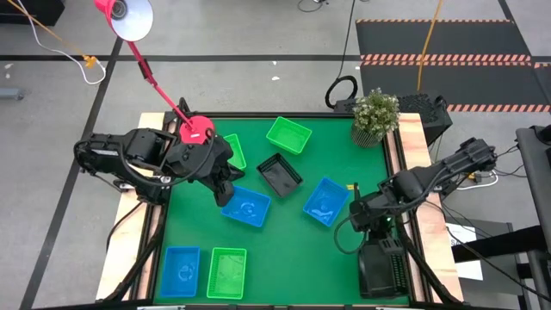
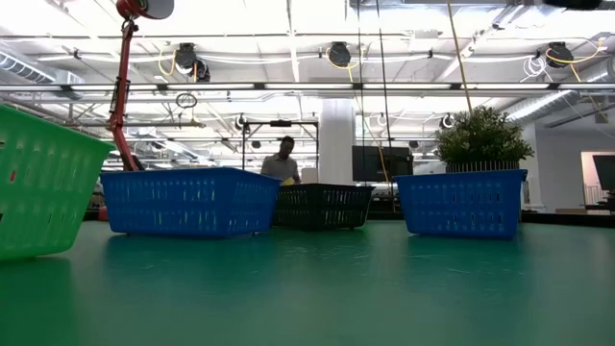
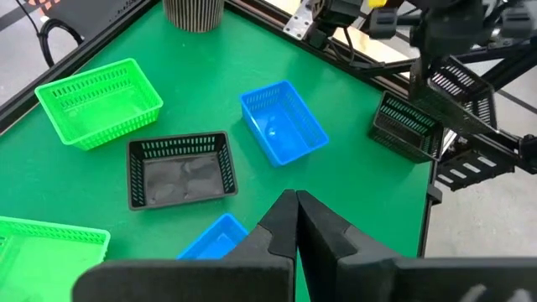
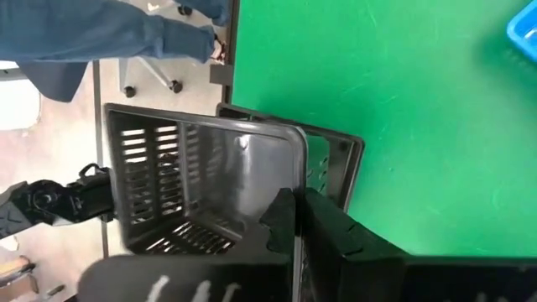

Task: Stack baskets by color
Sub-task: Stack the top right black bin on top of the bottom black bin

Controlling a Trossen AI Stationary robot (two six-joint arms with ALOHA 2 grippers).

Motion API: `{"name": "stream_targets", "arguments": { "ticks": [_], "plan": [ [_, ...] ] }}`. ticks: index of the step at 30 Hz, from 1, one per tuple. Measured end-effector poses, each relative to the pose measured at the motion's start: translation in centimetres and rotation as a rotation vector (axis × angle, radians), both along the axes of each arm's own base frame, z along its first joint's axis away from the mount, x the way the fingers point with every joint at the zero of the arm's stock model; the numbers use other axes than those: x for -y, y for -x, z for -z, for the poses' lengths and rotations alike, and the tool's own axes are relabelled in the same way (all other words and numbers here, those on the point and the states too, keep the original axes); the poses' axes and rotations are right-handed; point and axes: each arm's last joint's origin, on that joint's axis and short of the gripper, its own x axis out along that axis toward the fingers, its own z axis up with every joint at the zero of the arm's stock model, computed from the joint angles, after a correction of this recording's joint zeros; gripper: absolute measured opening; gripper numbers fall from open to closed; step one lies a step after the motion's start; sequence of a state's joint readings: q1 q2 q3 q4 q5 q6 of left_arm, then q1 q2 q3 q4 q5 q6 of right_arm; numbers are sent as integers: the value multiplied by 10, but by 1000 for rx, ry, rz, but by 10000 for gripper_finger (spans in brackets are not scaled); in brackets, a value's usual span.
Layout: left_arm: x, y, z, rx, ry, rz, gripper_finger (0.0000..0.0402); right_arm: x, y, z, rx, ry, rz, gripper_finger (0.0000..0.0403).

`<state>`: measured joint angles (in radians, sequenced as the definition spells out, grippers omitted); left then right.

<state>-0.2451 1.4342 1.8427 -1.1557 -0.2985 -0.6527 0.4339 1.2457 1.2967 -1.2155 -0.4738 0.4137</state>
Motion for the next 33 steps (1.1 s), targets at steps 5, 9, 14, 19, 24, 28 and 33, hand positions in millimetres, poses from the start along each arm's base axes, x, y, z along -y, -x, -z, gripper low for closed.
{"name": "stream_targets", "arguments": {
  "ticks": [5,9,14,19,24,28,33],
  "plan": [
    [0,0,0,0,0,0,6,0,-1,18,2,-6,4,1],
    [0,0,0,0,-1,2,5,0,2,31,17,-54,31,1],
    [0,0,0,-2,-11,10,5,3,8,45,34,-84,76,1],
    [0,0,0,-2,-15,14,6,5,13,58,62,-111,98,1],
    [0,0,0,-3,-22,19,5,7,18,71,39,-143,118,1],
    [0,0,0,-4,-22,19,5,5,21,77,29,-140,99,1],
    [0,0,0,-4,-22,19,5,2,22,76,34,-153,60,1]
  ]
}}
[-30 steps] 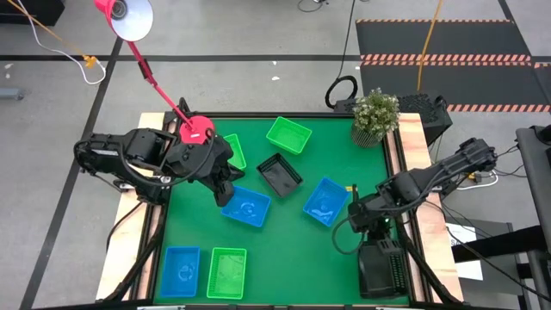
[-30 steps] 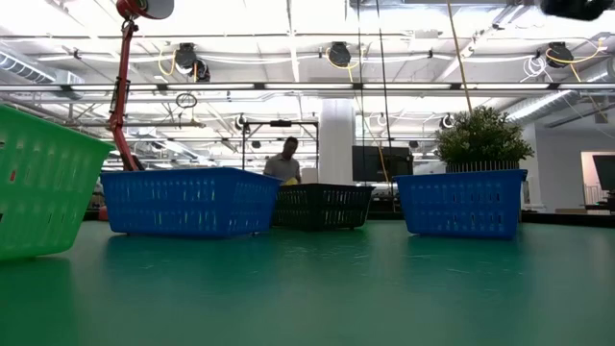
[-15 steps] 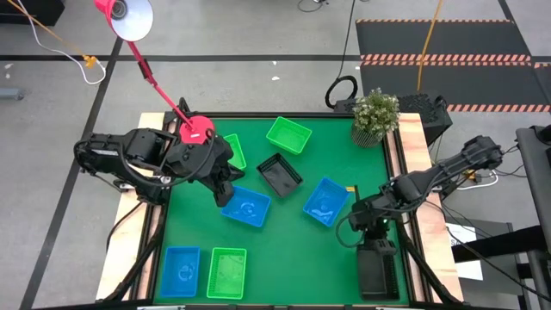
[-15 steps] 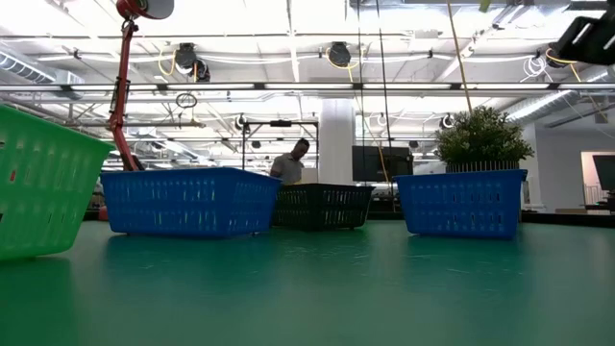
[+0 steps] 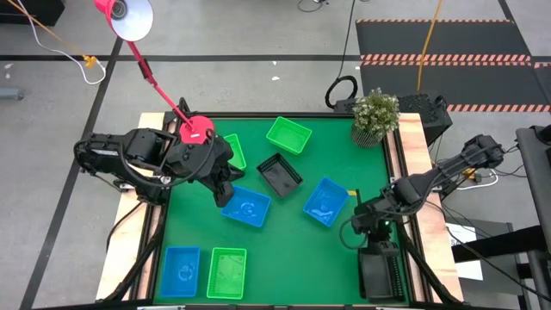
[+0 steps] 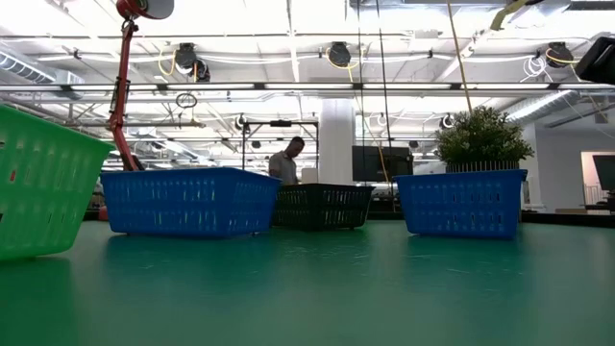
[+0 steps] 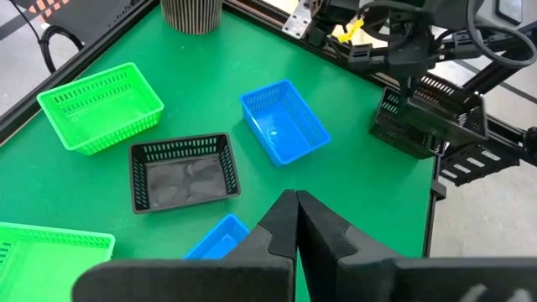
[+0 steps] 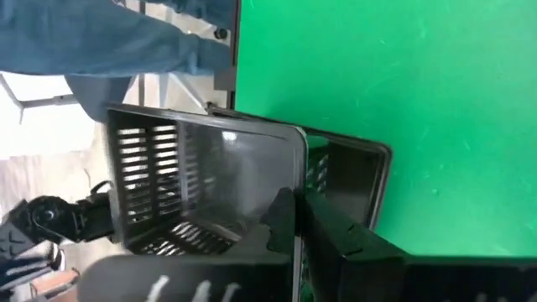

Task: Stack baskets by color
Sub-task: Stack the top right black bin on top of the bottom black bin

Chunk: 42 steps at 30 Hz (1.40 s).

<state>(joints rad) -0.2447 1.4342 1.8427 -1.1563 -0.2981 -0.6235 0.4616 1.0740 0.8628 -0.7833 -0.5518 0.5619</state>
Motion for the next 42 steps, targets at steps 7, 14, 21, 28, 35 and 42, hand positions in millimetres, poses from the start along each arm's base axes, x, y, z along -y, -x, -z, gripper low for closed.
{"name": "stream_targets", "arguments": {
  "ticks": [7,14,21,28,35,42],
  "plan": [
    [0,0,0,0,0,-2,5,-1,1,0,11,7,-25,1],
    [0,0,0,0,2,-4,5,0,3,13,-17,11,-9,1],
    [0,0,0,2,12,-12,5,-1,1,19,12,-3,-3,1],
    [0,0,0,2,14,-14,5,0,0,20,30,32,16,2],
    [0,0,0,2,14,-14,5,0,0,20,29,39,20,14],
    [0,0,0,2,14,-15,5,2,3,29,-19,49,40,16]
  ]
}}
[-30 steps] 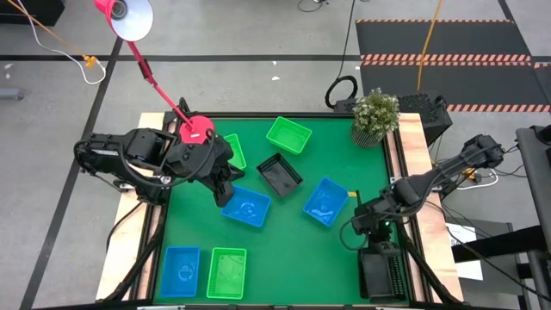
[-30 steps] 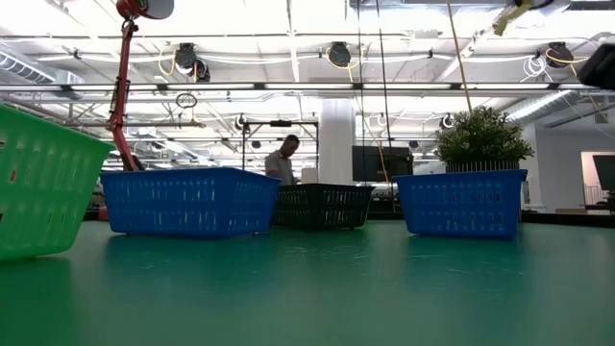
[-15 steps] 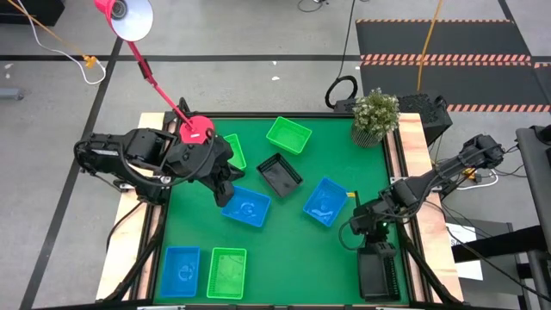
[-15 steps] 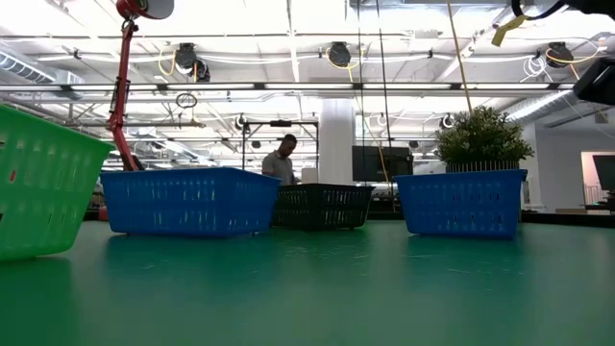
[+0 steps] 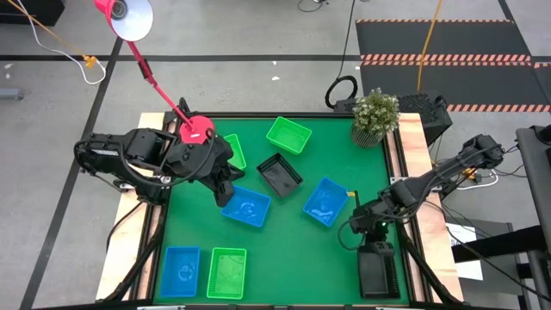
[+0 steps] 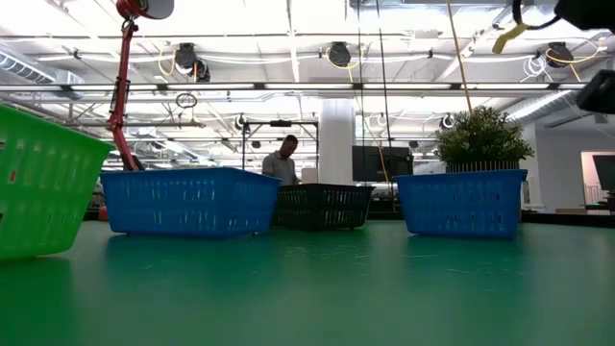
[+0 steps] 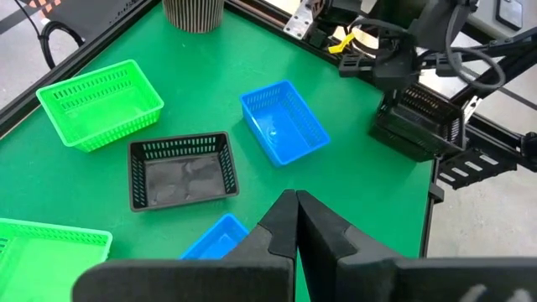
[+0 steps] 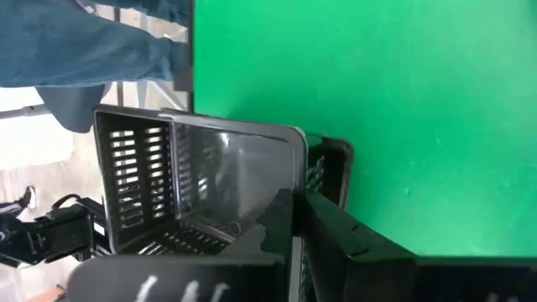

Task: Stack baskets by color
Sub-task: Stack the top right black bin on top of the bottom black bin, then stack the top left blue bin on top of the bottom blue bin

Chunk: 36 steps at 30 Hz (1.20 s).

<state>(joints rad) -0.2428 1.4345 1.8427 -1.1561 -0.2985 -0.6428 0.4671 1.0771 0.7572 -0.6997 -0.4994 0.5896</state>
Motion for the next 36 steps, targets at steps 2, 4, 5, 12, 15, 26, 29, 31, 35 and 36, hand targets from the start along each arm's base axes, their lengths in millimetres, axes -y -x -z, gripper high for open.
{"name": "stream_targets", "arguments": {
  "ticks": [2,4,5,12,15,26,29,31,35,36],
  "plan": [
    [0,0,0,0,0,0,5,0,1,4,-15,1,11,16],
    [0,0,0,0,0,0,5,1,1,7,-15,-2,16,17],
    [0,0,0,0,-1,1,5,0,1,8,-14,-5,19,17],
    [0,0,0,0,-1,1,5,0,1,8,-15,-7,21,18],
    [0,0,0,0,-2,1,5,0,1,8,-15,-7,21,22],
    [-1,0,0,4,-19,-17,5,1,2,8,-56,-12,64,127],
    [-1,0,0,4,-22,-18,5,2,4,6,-66,-24,93,157],
    [-2,0,0,4,-22,-19,5,3,5,2,-62,-40,114,174],
    [-4,-1,0,4,-19,-31,6,6,11,-7,-67,-85,180,195],
    [-4,-1,0,4,-19,-34,5,7,13,-9,-71,-99,201,197]
  ]
}}
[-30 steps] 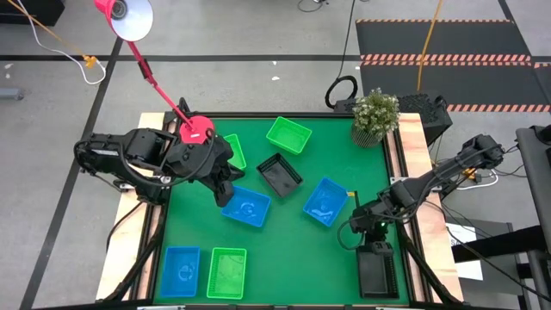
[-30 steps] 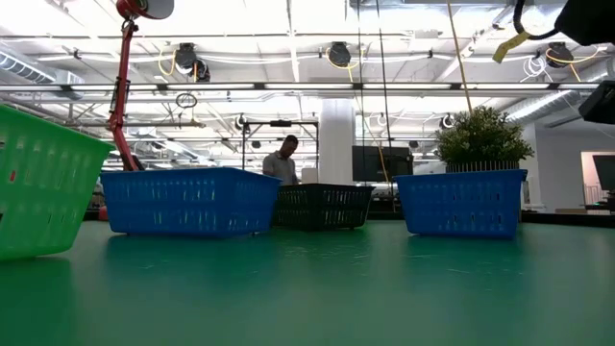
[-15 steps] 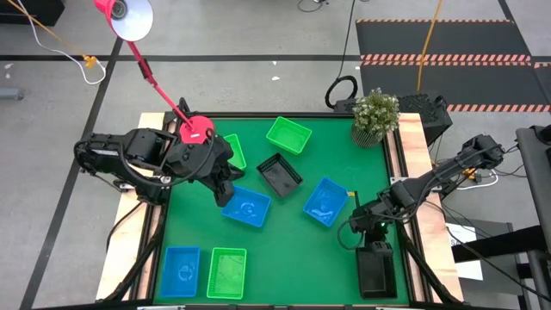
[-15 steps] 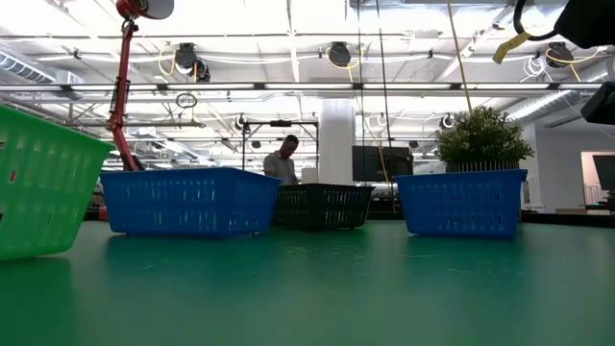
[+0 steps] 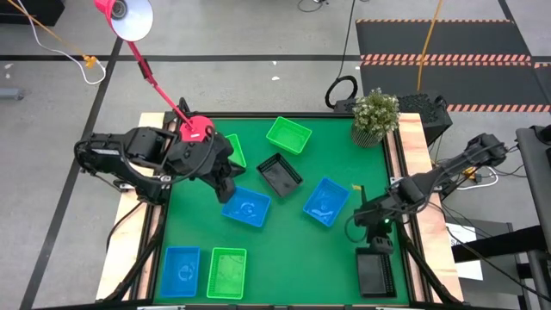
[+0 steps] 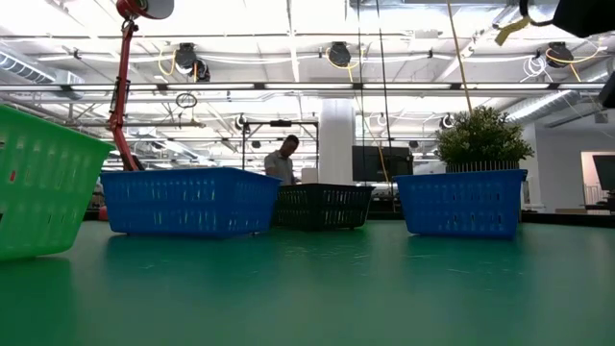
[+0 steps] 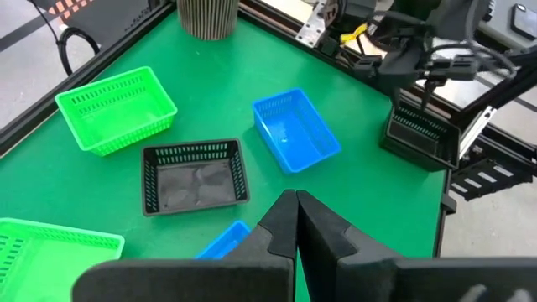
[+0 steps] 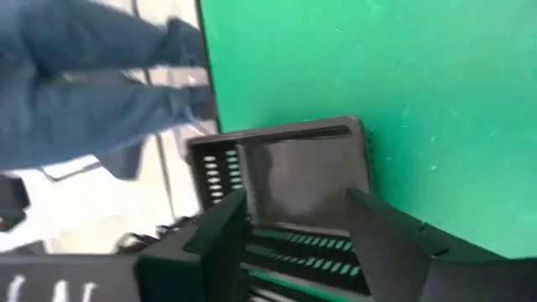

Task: Stack baskets by color
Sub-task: Stack the top left blue bin on top of the bottom blue bin

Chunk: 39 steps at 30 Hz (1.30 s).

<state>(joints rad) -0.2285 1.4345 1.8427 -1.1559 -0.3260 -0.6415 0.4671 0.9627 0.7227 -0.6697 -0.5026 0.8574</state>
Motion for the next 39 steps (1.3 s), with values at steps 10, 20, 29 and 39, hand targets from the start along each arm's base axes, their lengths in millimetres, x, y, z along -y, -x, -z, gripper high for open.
{"name": "stream_targets", "arguments": {
  "ticks": [10,20,29,39],
  "plan": [
    [3,-16,17,-86,75,-91,19,14,18,-23,55,-49,288,182],
    [6,-39,76,-500,279,-441,112,24,19,-37,255,-3,536,176],
    [-4,-56,98,-602,293,-460,145,23,18,-42,352,9,474,176],
    [-29,-51,168,-844,447,-549,152,23,18,-42,357,5,469,176]
  ]
}}
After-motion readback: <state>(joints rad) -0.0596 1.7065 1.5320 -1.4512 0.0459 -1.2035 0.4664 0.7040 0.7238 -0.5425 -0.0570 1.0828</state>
